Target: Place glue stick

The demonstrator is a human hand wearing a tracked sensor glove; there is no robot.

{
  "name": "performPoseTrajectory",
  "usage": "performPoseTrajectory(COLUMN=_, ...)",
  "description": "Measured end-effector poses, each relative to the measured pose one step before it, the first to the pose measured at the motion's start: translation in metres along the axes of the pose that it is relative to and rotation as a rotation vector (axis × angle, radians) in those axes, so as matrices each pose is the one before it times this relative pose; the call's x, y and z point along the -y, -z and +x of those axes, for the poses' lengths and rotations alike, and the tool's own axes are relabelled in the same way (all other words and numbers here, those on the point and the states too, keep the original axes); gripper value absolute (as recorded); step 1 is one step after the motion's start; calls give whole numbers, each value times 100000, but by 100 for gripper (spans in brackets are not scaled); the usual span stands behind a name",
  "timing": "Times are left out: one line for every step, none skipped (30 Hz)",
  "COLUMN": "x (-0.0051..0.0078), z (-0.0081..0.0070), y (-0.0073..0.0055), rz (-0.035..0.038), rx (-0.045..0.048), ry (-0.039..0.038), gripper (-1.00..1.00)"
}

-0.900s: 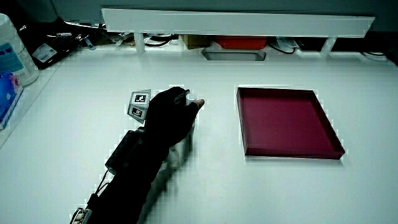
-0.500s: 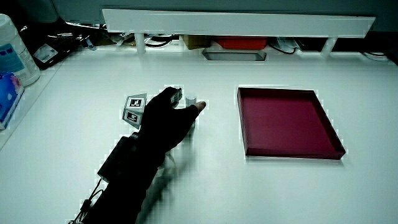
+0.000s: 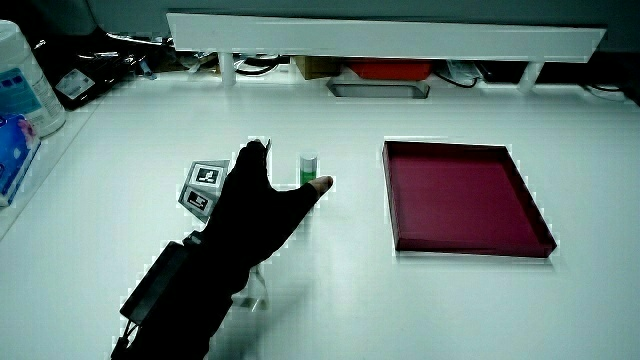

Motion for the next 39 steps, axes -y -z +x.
performPoseTrajectory(x=47, z=19, y=-19, rz=300, rx=240, ry=188, gripper=0)
performPoseTrajectory(x=-64, z=-232, y=-34, rz=280, rx=476, ry=1028, gripper=0)
performPoseTrajectory(x=-3, z=-39, y=-23, rz=306, rx=-535, ry=-597, gripper=0)
performPoseTrajectory(x=-3, z=80, y=18, rz=-450, rx=272, ry=202, gripper=0)
performPoseTrajectory(x=11, z=18, y=-4, rz=153, rx=274, ry=-350, gripper=0)
performPoseTrajectory(x=25, z=-40, y=-38, rz=146, rx=-704, ry=-1133, gripper=0)
performPoseTrajectory(x=-78, z=-168, y=-19, rz=-343, rx=-320, ry=1215, gripper=0)
performPoseTrajectory(x=21, z=15, y=31, rz=138, rx=622, ry=-792, gripper=-3)
performPoseTrajectory(x=20, z=49, y=10, rz=50, rx=-329, ry=-193, gripper=-6)
performPoseTrajectory(x=-3, z=44, y=20, rz=-131, rx=701, ry=681, gripper=-10)
performPoseTrajectory(x=-39, z=-132, y=-25, rz=117, rx=-121, ry=142, gripper=-13)
performPoseTrajectory(x=22, z=72, y=17, rz=-236, rx=1412, ry=457, gripper=-16)
performPoseTrajectory(x=29, z=-23, y=-25, rz=147, rx=-1157, ry=-1254, gripper=-19)
performPoseTrajectory(x=37, z=24, y=-9, rz=206, rx=-242, ry=-219, gripper=-23)
performPoseTrajectory(x=65, z=137, y=29, rz=-141, rx=878, ry=-262, gripper=-26)
performPoseTrajectory(x=-53, z=-171, y=-30, rz=277, rx=-330, ry=314, gripper=-29)
performPoseTrajectory(x=70, z=77, y=-26, rz=247, rx=19, ry=-643, gripper=-32)
performPoseTrajectory(x=-101, z=-239, y=-13, rz=135, rx=1186, ry=1975, gripper=-35)
performPoseTrajectory(x=7, z=-4, y=7, rz=55, rx=256, ry=-874, gripper=-39)
performPoseTrajectory(x=40, z=142, y=23, rz=-255, rx=625, ry=224, gripper=-42)
performPoseTrajectory(x=-10, z=-86, y=-30, rz=312, rx=-797, ry=-96, gripper=-45)
performPoseTrajectory(x=29, z=-19, y=-27, rz=59, rx=-1000, ry=-881, gripper=-48)
performPoseTrajectory(x=66, z=57, y=14, rz=-220, rx=1594, ry=312, gripper=-52)
performPoseTrajectory(x=71, z=-157, y=-80, rz=372, rx=-999, ry=-1286, gripper=-55)
performPoseTrajectory(x=139, z=30, y=-47, rz=-325, rx=472, ry=-567, gripper=-58)
performPoseTrajectory(x=188, z=120, y=-49, rz=78, rx=905, ry=-26, gripper=-61)
performPoseTrajectory(x=168, z=40, y=-57, rz=177, rx=914, ry=252, gripper=-65)
performPoseTrajectory(x=213, z=58, y=-76, rz=44, rx=532, ry=-1349, gripper=-68)
performPoseTrajectory(x=235, z=76, y=-115, rz=-171, rx=-240, ry=-416, gripper=-71)
performPoseTrajectory(x=193, z=-61, y=-123, rz=-508, rx=-304, ry=-273, gripper=-74)
performPoseTrajectory(x=219, z=-32, y=-86, rz=-588, rx=-512, ry=-839, gripper=-77)
performPoseTrajectory(x=101, z=-78, y=-31, rz=1, rx=173, ry=1495, gripper=-81)
performPoseTrajectory(x=150, z=-43, y=-5, rz=-282, rx=950, ry=-500, gripper=-84)
performPoseTrajectory(x=257, z=-2, y=-59, rz=-520, rx=335, ry=-814, gripper=-87)
performPoseTrajectory(x=251, z=-17, y=-78, rz=-545, rx=-107, ry=-217, gripper=-90)
performPoseTrajectory(x=212, z=-125, y=-119, rz=-807, rx=-1890, ry=-1221, gripper=-94)
performPoseTrajectory(x=307, z=-44, y=-95, rz=81, rx=-1520, ry=-1697, gripper=-97)
performPoseTrajectory(x=335, z=344, y=1, rz=-920, rx=325, ry=2213, gripper=-100)
performPoseTrajectory(x=194, z=242, y=18, rz=-833, rx=-856, ry=1419, gripper=-100)
